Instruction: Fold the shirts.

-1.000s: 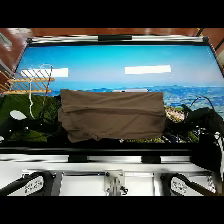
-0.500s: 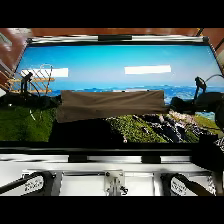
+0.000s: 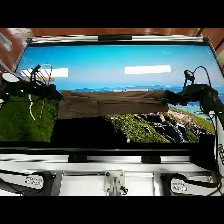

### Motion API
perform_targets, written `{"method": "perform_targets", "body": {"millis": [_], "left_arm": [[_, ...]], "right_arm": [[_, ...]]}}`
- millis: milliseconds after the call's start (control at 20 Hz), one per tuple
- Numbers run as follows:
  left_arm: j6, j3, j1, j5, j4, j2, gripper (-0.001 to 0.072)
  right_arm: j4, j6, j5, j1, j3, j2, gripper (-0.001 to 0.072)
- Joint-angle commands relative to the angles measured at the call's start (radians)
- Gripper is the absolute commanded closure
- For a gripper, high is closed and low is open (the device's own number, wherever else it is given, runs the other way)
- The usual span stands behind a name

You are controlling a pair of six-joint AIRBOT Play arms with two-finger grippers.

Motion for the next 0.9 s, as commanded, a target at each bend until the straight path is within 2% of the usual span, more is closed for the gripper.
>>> {"method": "perform_targets", "body": {"millis": [0, 50, 100, 150, 200, 250, 400, 500, 600, 850], "left_arm": [[-0.014, 0.027, -0.021, -0.002, -0.002, -0.094, 0.0675], [-0.018, 0.027, -0.021, -0.003, -0.002, -0.104, 0.0674], [-0.022, 0.027, -0.020, -0.010, -0.002, -0.108, 0.0620], [-0.021, 0.027, -0.019, -0.019, -0.002, -0.106, 0.0461], [-0.021, 0.035, -0.017, -0.043, -0.001, -0.104, 0.0278], [-0.021, 0.056, -0.014, -0.076, -0.001, -0.104, 0.0242], [-0.021, 0.122, -0.015, -0.161, -0.002, -0.103, 0.0244], [-0.021, 0.158, -0.022, -0.197, -0.002, -0.103, 0.0244], [-0.021, 0.176, -0.030, -0.224, -0.002, -0.101, 0.0245], [-0.020, 0.177, -0.051, -0.226, -0.011, -0.065, 0.0245]], "right_arm": [[-0.013, 0.010, 0.031, 0.006, 0.009, -0.066, 0.0626], [-0.013, 0.010, 0.032, 0.005, 0.009, -0.069, 0.0553], [-0.010, 0.009, 0.029, 0.005, 0.014, -0.069, 0.0271], [-0.013, 0.004, 0.002, 0.005, 0.033, -0.069, 0.0142], [-0.025, 0.000, -0.028, 0.005, 0.061, -0.067, 0.0142], [-0.044, 0.001, -0.037, 0.004, 0.082, -0.061, 0.0137], [-0.052, 0.064, -0.018, -0.033, 0.105, -0.067, 0.0049], [0.019, 0.075, -0.062, -0.075, 0.105, -0.113, 0.0049], [0.121, 0.038, -0.109, -0.099, 0.105, -0.171, 0.0049], [0.182, 0.026, -0.126, -0.063, 0.105, -0.246, 0.0053]]}}
